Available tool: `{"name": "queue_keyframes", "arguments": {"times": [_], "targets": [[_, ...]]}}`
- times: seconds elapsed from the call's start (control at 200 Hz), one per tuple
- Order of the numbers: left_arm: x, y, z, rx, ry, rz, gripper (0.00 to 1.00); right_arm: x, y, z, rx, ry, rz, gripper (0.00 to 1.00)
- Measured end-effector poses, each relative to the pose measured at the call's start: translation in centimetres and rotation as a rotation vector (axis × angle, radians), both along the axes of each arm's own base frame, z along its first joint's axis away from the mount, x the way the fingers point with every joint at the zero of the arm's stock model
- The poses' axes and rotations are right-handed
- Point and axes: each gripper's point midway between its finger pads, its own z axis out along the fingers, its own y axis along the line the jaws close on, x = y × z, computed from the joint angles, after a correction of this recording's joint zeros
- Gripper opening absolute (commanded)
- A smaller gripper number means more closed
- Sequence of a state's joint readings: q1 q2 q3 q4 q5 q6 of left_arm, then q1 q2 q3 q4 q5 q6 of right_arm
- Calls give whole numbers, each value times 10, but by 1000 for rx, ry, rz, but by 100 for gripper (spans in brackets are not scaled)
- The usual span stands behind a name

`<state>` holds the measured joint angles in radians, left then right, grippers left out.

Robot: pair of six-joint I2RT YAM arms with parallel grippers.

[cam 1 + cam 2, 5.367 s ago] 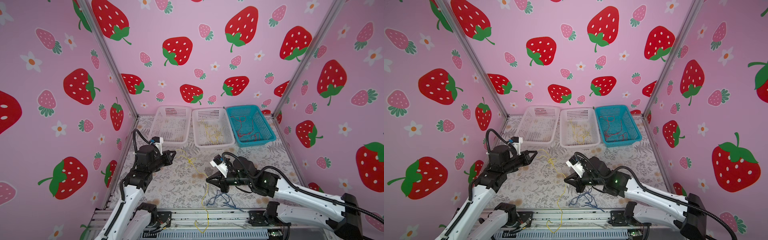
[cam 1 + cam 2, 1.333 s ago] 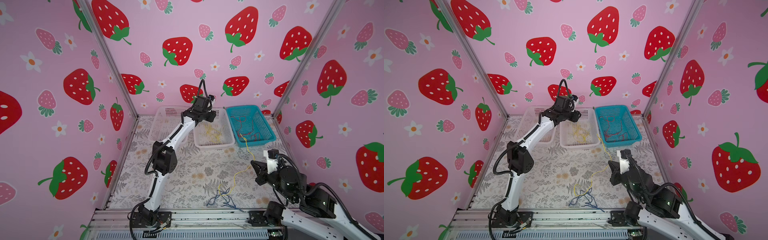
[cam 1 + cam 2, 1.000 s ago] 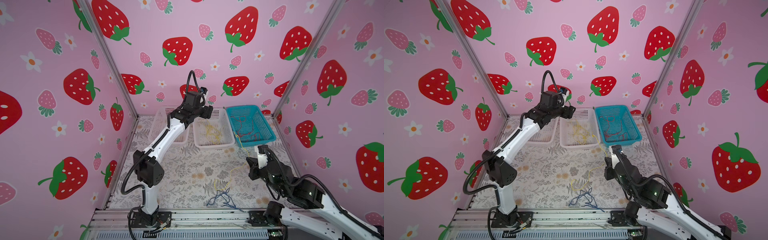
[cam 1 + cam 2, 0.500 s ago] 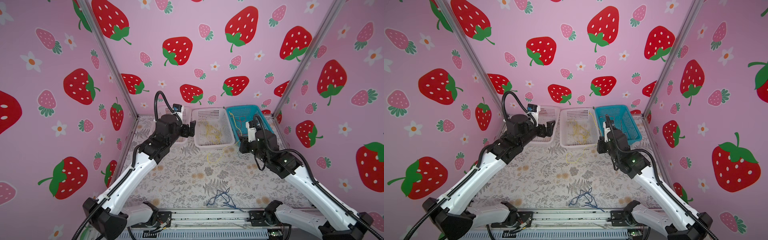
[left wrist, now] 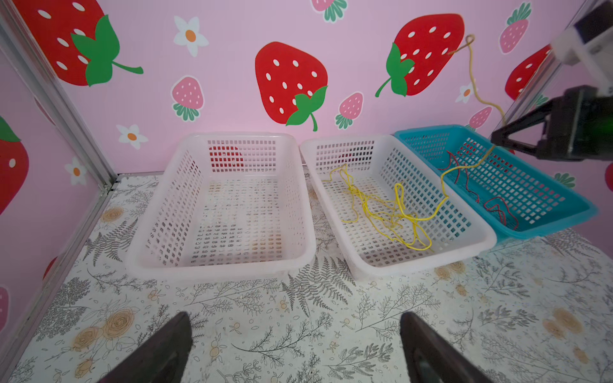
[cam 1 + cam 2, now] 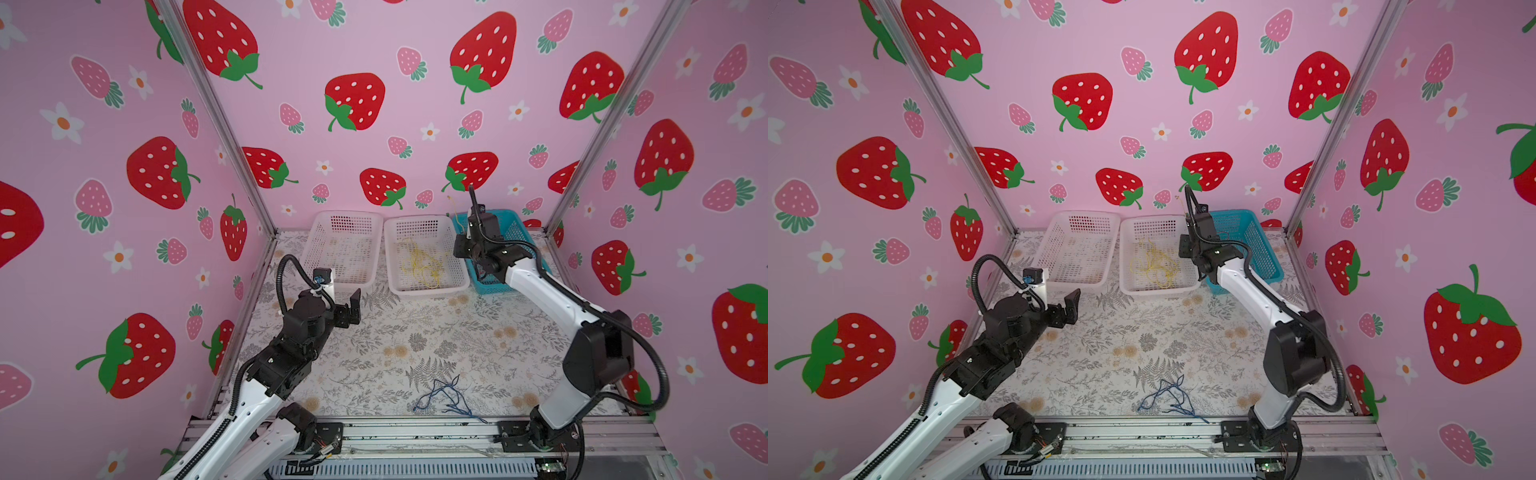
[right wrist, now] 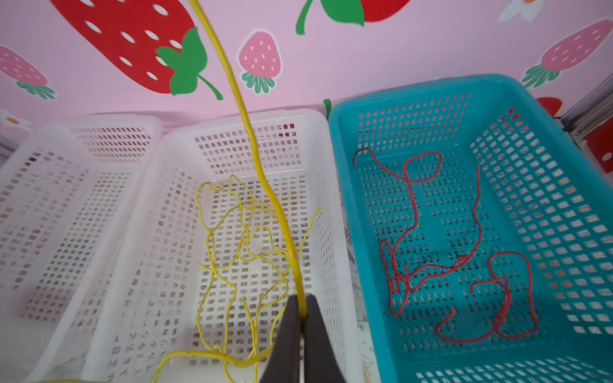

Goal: Untangle the cables
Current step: 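Lift the yellow wire into the middle white basket with the right gripper and release, then lower the right gripper to the blue wires on the table and grasp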

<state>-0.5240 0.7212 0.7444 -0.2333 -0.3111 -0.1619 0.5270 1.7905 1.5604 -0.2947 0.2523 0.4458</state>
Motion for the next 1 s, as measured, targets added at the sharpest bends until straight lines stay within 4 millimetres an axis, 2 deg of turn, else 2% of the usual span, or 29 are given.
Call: {"name": "queue_keyframes", "arguments": {"times": [0.135,0.295,0.42,0.505,0.62,0.715,0.92,1.0], "targets": [[2,-2,6,-10,-25,2,99,31,9,-43,-42,57,-24,0],[3,-8,2,-2,-15,-11,99,50,19,-85,-83,129,-25,0],[4,-10,0,7,-7,-17,99,52,21,-107,-109,176,-21,0],[4,-11,-1,8,-5,-18,99,48,20,-113,-124,201,-14,10],[4,-11,-1,9,-4,-19,99,43,24,-109,-132,202,17,25],[5,-12,-3,12,2,-20,99,39,27,-97,-129,187,42,37],[6,-12,-5,16,6,-19,99,22,24,-44,-96,115,74,44],[6,-12,-5,18,5,-18,99,5,19,-22,-85,73,86,49]]}}
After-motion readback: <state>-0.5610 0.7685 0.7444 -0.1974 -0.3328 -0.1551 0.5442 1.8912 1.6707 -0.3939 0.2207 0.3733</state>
